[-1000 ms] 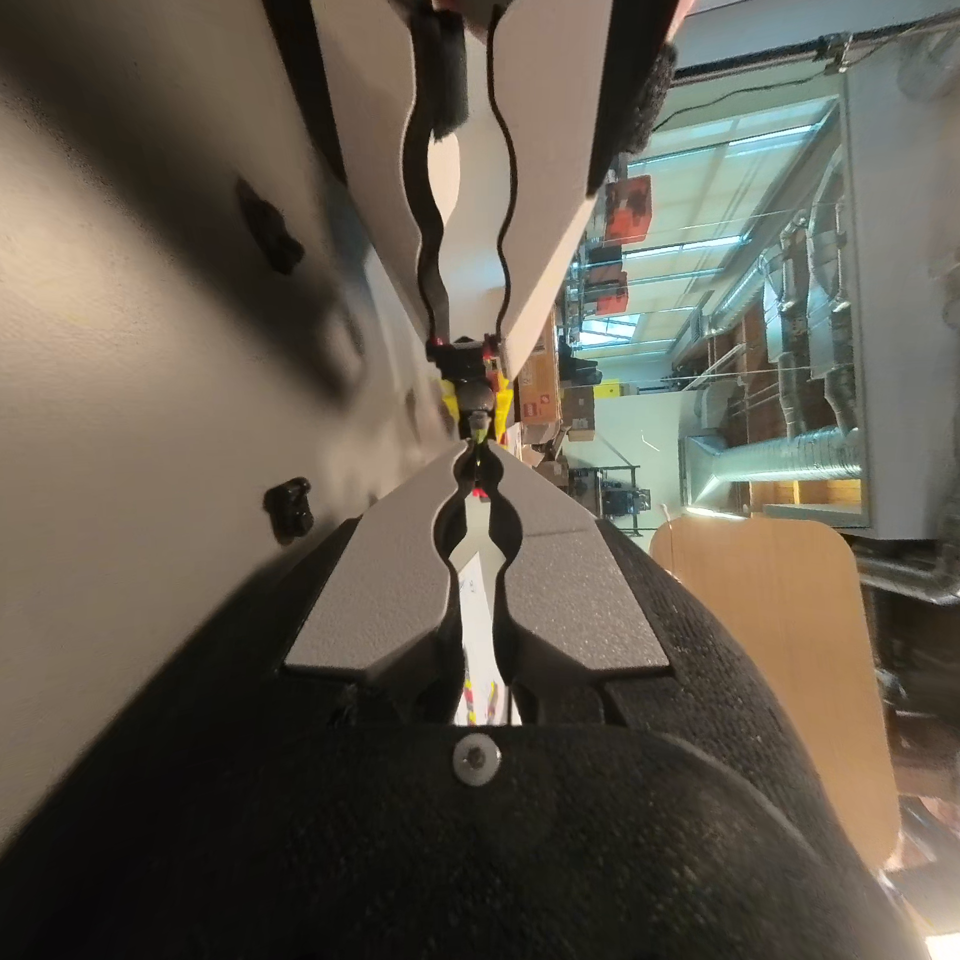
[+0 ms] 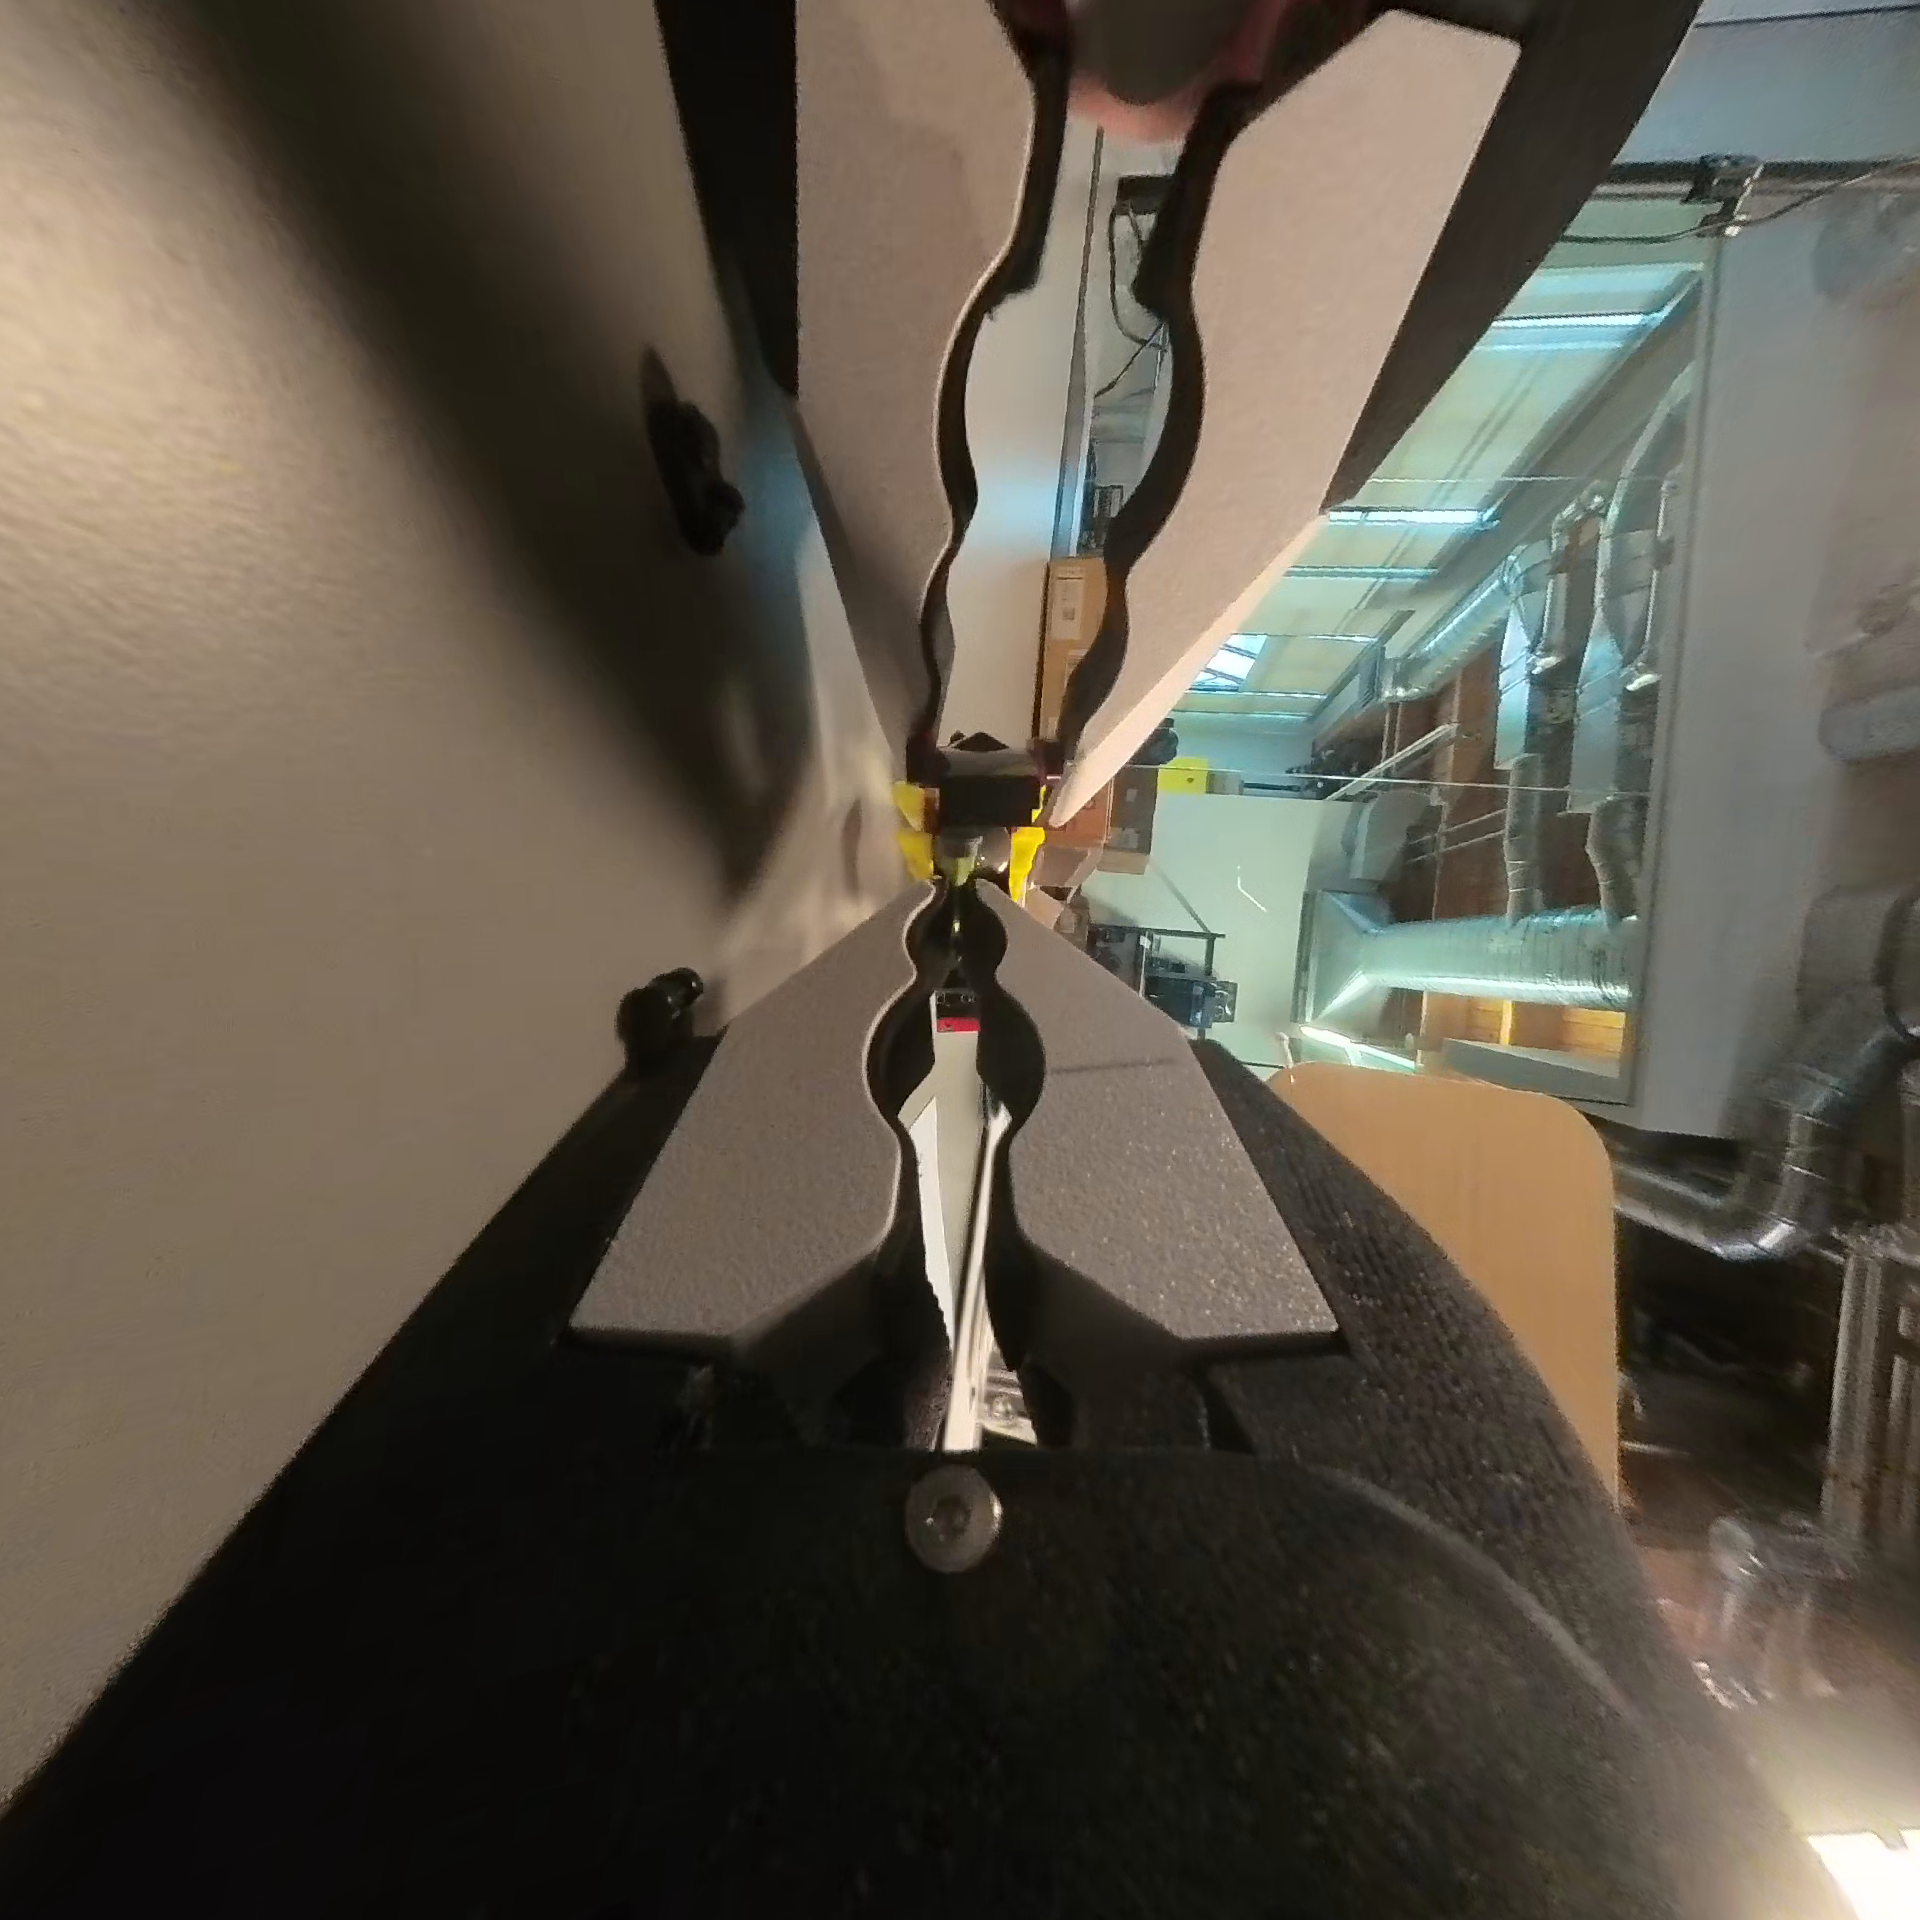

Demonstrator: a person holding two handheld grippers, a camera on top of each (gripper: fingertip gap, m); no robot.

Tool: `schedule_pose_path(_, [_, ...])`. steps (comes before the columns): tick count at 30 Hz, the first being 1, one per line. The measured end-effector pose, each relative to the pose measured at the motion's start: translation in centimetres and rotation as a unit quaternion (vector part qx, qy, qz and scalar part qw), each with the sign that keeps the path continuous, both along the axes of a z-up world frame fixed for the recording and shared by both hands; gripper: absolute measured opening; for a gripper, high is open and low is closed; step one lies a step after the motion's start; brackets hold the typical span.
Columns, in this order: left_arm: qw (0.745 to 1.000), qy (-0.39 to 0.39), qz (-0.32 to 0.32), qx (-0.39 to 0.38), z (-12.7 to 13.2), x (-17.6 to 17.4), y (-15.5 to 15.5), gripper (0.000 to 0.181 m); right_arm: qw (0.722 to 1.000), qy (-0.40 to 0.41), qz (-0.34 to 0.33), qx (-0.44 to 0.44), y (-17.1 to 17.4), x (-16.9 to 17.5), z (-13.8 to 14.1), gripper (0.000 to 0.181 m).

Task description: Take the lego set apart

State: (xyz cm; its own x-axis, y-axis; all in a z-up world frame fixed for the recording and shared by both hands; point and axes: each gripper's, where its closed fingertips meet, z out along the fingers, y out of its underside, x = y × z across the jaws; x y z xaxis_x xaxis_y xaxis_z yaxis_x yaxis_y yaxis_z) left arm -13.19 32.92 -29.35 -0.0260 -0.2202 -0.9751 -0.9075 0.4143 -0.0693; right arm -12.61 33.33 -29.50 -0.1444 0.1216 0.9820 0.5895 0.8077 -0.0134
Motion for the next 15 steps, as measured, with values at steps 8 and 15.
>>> schedule_pose_path(8, [1.000, -0.008, -0.001, -0.004, 0.0, -0.1, 0.0, 0.022, 1.000, -0.003, 0.001, 0.008, 0.0, -0.1, 0.1, 0.000])
schedule_pose_path(15, [0.999, -0.039, 0.006, 0.007, 1.0, -0.5, 0.1, 0.022, 1.000, 0.016, 0.004, 0.014, -0.1, 0.0, 0.8, 0.000])
